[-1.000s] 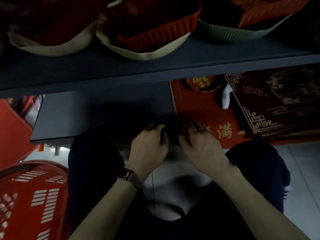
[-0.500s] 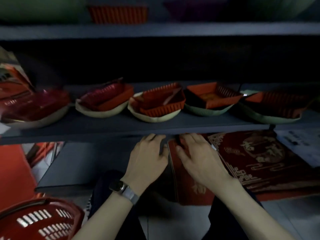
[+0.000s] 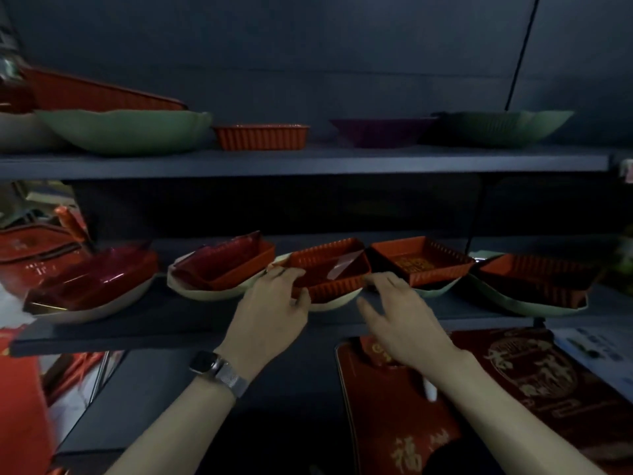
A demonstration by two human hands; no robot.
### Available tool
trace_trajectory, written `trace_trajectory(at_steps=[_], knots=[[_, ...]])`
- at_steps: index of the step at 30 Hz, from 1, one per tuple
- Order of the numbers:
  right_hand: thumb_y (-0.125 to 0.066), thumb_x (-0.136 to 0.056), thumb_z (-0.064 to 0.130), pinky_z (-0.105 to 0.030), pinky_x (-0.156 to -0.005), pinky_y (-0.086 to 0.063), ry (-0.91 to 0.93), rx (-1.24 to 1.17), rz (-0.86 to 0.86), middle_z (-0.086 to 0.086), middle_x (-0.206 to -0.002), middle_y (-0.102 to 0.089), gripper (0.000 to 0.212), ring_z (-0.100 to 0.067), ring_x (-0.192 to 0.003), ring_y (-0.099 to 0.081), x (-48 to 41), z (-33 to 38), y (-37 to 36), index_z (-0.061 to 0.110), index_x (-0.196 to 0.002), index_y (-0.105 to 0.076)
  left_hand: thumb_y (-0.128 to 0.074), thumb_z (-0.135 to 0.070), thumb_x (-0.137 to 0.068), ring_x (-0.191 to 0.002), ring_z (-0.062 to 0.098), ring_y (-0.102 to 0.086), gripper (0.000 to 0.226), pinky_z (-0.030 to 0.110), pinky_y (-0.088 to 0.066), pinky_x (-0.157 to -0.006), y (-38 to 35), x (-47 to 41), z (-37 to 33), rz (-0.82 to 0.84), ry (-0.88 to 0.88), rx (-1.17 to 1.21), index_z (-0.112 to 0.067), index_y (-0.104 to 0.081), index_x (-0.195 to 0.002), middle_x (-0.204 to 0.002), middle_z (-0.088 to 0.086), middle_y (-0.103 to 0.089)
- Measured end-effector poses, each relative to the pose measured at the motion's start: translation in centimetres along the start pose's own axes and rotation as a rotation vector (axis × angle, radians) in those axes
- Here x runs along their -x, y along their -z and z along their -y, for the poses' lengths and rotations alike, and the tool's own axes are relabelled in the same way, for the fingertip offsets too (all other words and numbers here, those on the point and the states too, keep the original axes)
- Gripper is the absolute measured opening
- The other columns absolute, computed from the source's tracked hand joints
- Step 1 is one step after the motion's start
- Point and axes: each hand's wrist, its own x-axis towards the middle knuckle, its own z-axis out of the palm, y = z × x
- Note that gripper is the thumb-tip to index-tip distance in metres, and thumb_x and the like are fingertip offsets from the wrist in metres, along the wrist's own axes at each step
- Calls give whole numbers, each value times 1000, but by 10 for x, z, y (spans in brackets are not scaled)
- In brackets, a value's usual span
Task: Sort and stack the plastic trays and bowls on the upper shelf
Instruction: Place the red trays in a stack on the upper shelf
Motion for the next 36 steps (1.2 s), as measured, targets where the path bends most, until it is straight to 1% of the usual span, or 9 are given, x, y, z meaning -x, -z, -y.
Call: trace_trajectory(at_steps=[5,9,14,18,22,25,30,33,36], knots=[[-57,-104,38,-40,-99,-52,-52,-16,-32,5,-125,-58,37,-17,-116,-60,-40,-15,3,25,-138,-55,-57,-33,-102,-100,14,-67,37,32,-57,-87,6,-31,30,93,77,-82,-27,-61,-139,-117,-5,-70],[-60,-100,41,-48,-88,-56,-101,-24,7,4,-103,-62,21,-18,-95,-61,-68,-31,1,32,-117,-53,-58,-44,-100,-120,22,-62,42,36,-50,-102,-1,-56,53,269,189,-75,-36,-56,-141,-126,-2,-68],[-63,-98,47,-44,-88,-61,-136,-86,90,1,-109,-72,59,-17,-94,-72,-96,-40,-5,30,-150,-40,-62,-54,-99,-117,9,-56,52,29,-42,-100,-16,-77,65,360,219,50,-36,-56,-147,-128,-7,-67],[-66,-100,44,-33,-93,-60,-154,-215,130,6,-120,-72,60,-12,-106,-70,-110,-48,-13,31,-153,-41,-70,-59,-92,-130,15,-60,60,24,-44,-101,-31,-85,69,330,272,207,-29,-63,-143,-140,-4,-65],[-66,-101,46,-15,-80,-58,-168,-315,121,6,-118,-73,41,-2,-98,-70,-117,-55,-22,32,-138,-56,-73,-54,-91,-111,11,-70,50,12,-46,-80,-42,-91,71,284,274,282,-28,-70,-134,-120,-1,-76],[-67,-101,43,-23,-64,-60,-189,-310,53,2,-98,-77,20,-9,-75,-73,-122,-58,-29,30,-117,-65,-77,-45,-91,-97,4,-74,30,15,-54,-77,-49,-92,66,204,262,376,-27,-80,-115,-102,-10,-80],[-77,-94,39,-32,-73,-63,-222,-376,-57,7,-89,-77,13,-8,-81,-74,-117,-60,-35,27,-100,-74,-85,-42,-84,-88,-3,-72,13,21,-58,-83,-55,-84,65,107,245,431,-31,-84,-91,-88,-15,-78],[-80,-92,39,-27,-74,-60,-240,-394,-111,9,-88,-77,12,-3,-82,-72,-99,-51,-31,28,-96,-77,-87,-39,-82,-95,-1,-72,6,18,-55,-87,-51,-71,63,63,217,477,-37,-84,-86,-94,-15,-79],[-81,-91,36,-16,-49,-47,-276,-435,-176,8,-86,-76,16,-1,-56,-63,-75,-42,-31,24,-101,-77,-88,-28,-82,-93,-1,-72,7,12,-51,-85,-43,-54,57,37,185,522,-35,-85,-82,-88,-17,-79]])
